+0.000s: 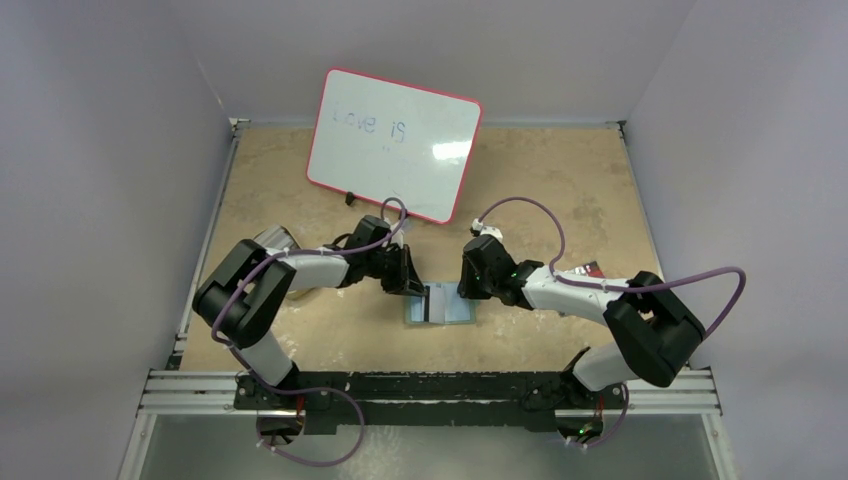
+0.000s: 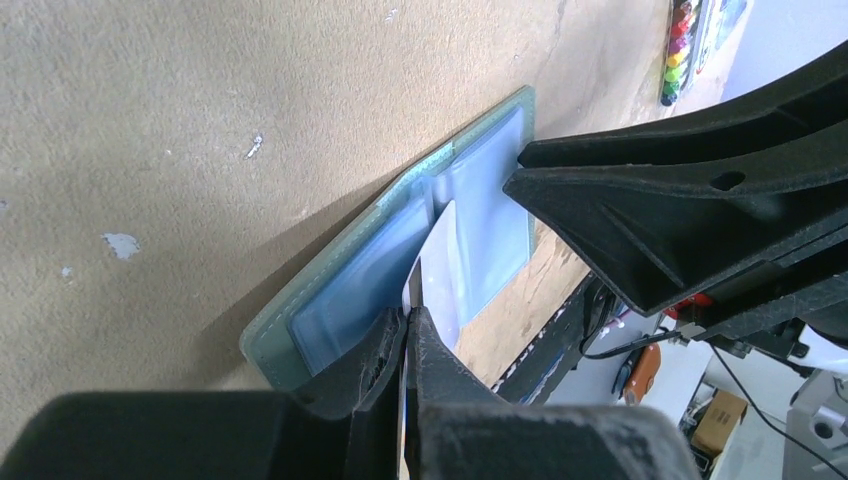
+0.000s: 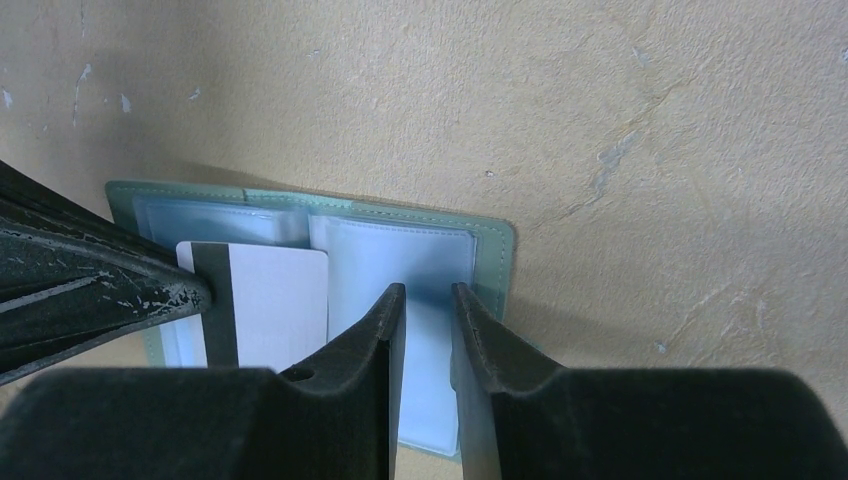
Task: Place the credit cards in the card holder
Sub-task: Insert the credit card into the card holder.
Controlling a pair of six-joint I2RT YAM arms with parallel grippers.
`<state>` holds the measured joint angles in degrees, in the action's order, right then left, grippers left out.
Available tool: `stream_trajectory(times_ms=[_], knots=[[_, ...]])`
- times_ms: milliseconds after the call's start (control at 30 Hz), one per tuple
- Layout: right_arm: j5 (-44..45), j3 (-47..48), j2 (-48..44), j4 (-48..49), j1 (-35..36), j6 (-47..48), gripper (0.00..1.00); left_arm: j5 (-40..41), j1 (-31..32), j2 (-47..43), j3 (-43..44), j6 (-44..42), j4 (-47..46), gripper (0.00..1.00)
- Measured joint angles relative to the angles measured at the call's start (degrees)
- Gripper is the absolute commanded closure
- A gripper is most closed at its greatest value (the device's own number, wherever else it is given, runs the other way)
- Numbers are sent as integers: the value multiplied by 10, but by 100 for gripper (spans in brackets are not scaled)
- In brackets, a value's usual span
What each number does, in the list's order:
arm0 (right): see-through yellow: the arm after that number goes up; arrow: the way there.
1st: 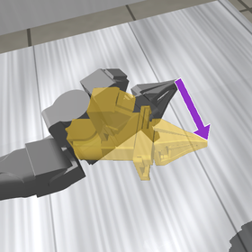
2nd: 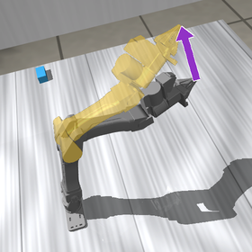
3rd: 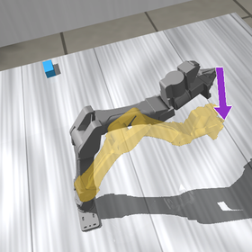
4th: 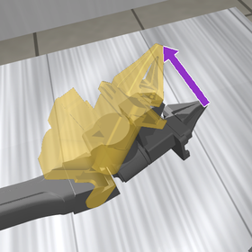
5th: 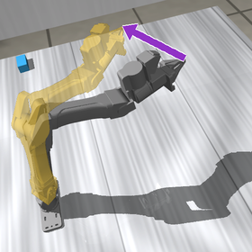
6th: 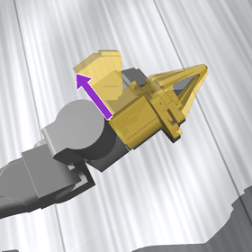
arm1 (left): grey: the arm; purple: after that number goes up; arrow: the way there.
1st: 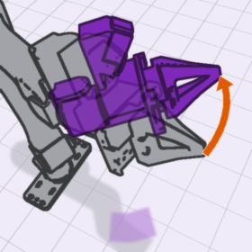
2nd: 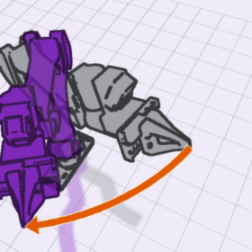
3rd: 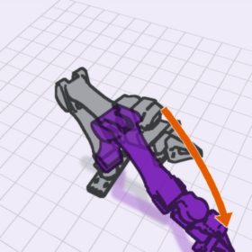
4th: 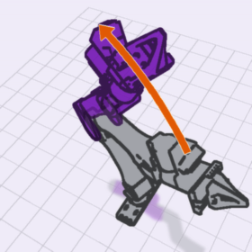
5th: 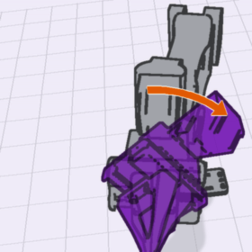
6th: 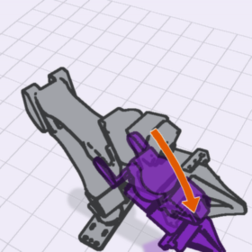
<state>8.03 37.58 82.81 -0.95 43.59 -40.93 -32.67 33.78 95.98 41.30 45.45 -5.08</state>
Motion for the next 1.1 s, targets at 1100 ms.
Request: stream_trajectory(times_ms=[1100], knots=[[0, -2, 0, 5, -1, -2, 75, 61, 19, -21, -28, 50, -29, 100]])
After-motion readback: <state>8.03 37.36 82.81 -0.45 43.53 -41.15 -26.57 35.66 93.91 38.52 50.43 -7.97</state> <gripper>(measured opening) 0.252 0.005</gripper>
